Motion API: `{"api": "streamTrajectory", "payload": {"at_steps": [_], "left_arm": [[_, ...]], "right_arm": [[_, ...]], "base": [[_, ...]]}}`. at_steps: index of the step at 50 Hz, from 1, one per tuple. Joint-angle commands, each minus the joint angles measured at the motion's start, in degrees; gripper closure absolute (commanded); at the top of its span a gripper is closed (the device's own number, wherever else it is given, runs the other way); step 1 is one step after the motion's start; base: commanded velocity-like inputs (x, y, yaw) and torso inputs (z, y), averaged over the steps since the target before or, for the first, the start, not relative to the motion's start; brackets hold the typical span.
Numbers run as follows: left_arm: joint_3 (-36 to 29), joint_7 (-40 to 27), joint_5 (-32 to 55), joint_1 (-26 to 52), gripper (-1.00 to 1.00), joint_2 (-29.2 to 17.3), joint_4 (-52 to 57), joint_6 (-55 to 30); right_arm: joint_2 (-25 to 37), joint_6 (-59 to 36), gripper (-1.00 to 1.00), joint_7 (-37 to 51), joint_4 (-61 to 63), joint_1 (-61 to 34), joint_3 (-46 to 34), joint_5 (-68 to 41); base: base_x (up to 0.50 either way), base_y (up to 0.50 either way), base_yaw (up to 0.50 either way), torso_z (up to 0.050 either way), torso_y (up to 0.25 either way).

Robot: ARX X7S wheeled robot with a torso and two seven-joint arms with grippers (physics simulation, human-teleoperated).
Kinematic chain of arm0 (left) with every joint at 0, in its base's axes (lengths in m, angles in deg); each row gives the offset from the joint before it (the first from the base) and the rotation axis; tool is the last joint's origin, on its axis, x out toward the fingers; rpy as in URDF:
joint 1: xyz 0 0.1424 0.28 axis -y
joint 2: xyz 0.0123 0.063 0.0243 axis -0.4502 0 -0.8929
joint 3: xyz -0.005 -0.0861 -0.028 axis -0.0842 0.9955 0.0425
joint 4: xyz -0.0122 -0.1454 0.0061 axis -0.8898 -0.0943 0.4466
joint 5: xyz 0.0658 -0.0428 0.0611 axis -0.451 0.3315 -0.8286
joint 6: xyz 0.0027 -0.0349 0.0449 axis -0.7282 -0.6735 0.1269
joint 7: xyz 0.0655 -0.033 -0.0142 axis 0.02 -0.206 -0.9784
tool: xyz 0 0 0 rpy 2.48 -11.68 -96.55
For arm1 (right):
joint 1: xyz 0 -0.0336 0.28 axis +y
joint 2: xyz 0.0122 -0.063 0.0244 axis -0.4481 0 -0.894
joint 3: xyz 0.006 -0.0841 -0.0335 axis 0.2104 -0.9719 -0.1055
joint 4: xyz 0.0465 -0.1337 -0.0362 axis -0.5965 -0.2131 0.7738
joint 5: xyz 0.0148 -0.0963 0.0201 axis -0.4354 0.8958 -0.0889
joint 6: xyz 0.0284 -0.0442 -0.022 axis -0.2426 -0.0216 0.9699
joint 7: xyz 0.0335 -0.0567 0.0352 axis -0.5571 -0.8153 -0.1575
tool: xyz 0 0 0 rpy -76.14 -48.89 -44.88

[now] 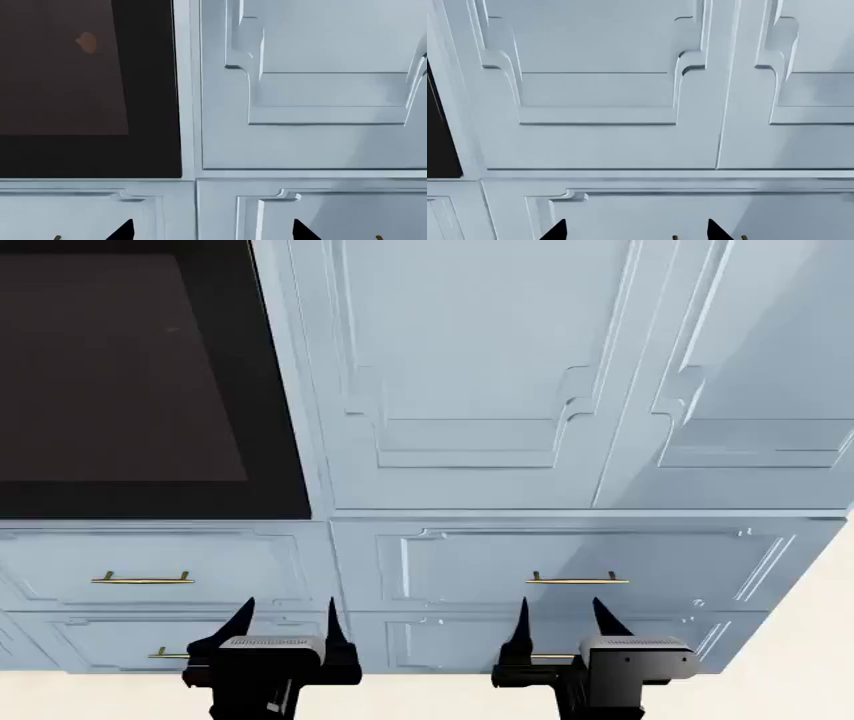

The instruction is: Open the oven door

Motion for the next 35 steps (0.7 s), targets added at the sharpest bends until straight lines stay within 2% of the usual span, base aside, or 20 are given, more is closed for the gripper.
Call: {"api": "streamTrajectory", "payload": {"at_steps": [1, 14, 35], "left_arm": [[-1.09, -1.03, 1.85, 0.01, -1.0, -0.65, 0.43, -0.69], [-6.21, -4.28, 0.32, 0.73, -1.0, -2.93, -3.94, 3.9], [-8.39, -6.4, 1.23, 0.91, -1.0, -4.54, -4.06, 4.75]], "right_arm": [[0.86, -0.11, -1.0, 1.36, 0.12, 0.03, -1.02, -0.84], [3.14, 2.04, -1.0, 2.88, -0.21, 0.29, -2.82, -4.37], [4.91, 1.01, -1.0, 4.04, 0.08, 0.14, -5.37, -5.69]], "base": [[0.0, 0.0, 0.0, 0.0, 0.0], [0.0, 0.0, 0.0, 0.0, 0.0], [0.0, 0.0, 0.5, 0.0, 0.0]]}}
